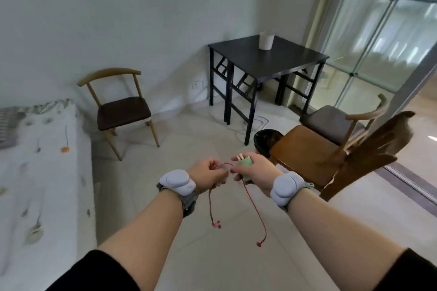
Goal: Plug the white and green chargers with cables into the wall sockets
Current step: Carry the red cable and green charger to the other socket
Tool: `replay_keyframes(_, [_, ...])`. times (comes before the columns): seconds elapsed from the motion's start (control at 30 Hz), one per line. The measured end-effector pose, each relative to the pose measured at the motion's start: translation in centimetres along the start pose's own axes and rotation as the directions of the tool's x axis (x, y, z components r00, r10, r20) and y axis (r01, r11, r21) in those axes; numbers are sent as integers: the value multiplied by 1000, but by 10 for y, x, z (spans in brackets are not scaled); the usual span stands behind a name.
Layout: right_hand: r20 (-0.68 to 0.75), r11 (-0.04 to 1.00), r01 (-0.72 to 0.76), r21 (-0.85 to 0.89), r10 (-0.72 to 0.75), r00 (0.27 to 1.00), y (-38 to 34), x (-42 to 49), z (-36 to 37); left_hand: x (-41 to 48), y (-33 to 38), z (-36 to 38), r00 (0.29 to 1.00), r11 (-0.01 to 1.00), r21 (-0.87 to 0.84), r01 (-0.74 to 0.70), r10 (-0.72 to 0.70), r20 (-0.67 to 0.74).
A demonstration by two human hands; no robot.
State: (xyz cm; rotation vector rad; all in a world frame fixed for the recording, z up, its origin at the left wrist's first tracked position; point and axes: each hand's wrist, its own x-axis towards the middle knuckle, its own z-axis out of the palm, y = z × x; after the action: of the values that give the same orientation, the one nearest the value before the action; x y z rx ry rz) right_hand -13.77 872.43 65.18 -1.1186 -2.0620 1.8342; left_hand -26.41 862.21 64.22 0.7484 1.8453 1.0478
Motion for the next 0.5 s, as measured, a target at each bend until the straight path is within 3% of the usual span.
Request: replay_keyframes(0.5, [30,1000,-9,-25,10,999,-103,290,22,249,50,-163,999,982,-185,19,-24,-22])
